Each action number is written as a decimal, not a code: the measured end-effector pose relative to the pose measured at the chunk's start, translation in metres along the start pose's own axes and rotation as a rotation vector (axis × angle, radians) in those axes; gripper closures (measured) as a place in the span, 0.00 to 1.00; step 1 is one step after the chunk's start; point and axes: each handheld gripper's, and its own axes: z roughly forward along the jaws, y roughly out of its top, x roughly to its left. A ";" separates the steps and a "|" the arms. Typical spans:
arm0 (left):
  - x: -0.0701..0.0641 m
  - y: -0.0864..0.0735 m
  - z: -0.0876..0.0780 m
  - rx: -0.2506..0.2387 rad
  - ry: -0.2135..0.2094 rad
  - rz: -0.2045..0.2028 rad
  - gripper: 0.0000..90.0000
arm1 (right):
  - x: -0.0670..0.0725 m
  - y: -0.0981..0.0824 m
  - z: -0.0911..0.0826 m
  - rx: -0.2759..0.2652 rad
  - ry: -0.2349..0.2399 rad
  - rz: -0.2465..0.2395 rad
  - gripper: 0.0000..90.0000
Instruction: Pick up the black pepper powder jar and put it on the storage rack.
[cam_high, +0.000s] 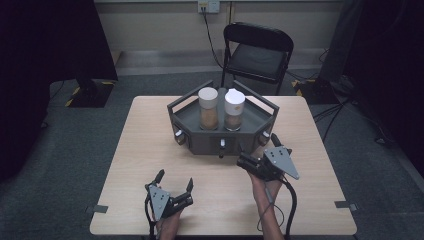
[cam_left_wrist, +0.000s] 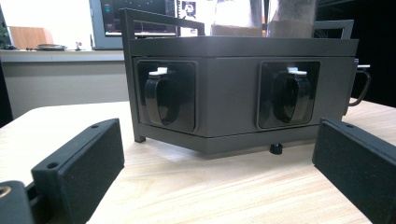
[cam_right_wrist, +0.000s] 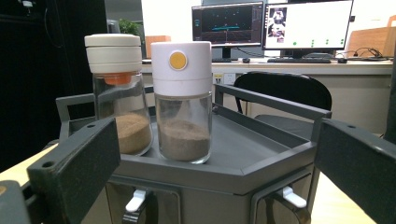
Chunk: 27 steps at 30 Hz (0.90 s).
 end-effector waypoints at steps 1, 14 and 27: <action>0.000 0.000 0.000 0.000 0.000 0.000 0.02 | -0.001 0.000 -0.001 0.002 0.002 0.002 0.00; 0.000 0.000 0.000 0.000 0.002 0.000 0.02 | 0.000 -0.013 -0.020 0.003 -0.001 0.003 0.00; 0.000 0.000 0.000 0.000 0.002 0.000 0.02 | 0.001 -0.028 -0.035 0.020 -0.014 -0.007 0.00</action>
